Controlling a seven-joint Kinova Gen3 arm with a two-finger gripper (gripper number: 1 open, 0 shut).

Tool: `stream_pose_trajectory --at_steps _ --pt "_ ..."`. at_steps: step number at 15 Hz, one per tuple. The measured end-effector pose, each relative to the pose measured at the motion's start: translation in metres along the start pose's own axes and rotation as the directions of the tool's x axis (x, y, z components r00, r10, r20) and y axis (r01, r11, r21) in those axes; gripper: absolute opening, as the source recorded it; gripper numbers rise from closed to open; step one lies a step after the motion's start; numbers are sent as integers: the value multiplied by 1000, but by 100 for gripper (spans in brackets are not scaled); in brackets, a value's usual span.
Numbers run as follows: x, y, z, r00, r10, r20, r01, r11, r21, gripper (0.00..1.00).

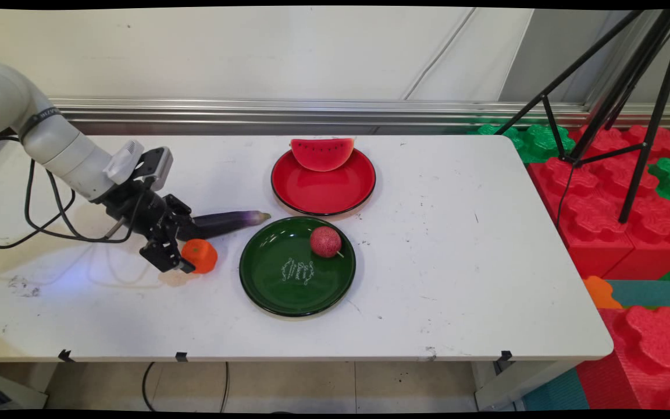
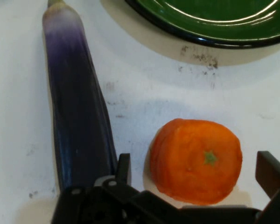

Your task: Place the picked object on the table

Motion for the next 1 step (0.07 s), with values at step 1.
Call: stream_pose_trajectory --at_steps 1 --pt "0 0 -1 1000 -1 -2 1 1000 -1 100"
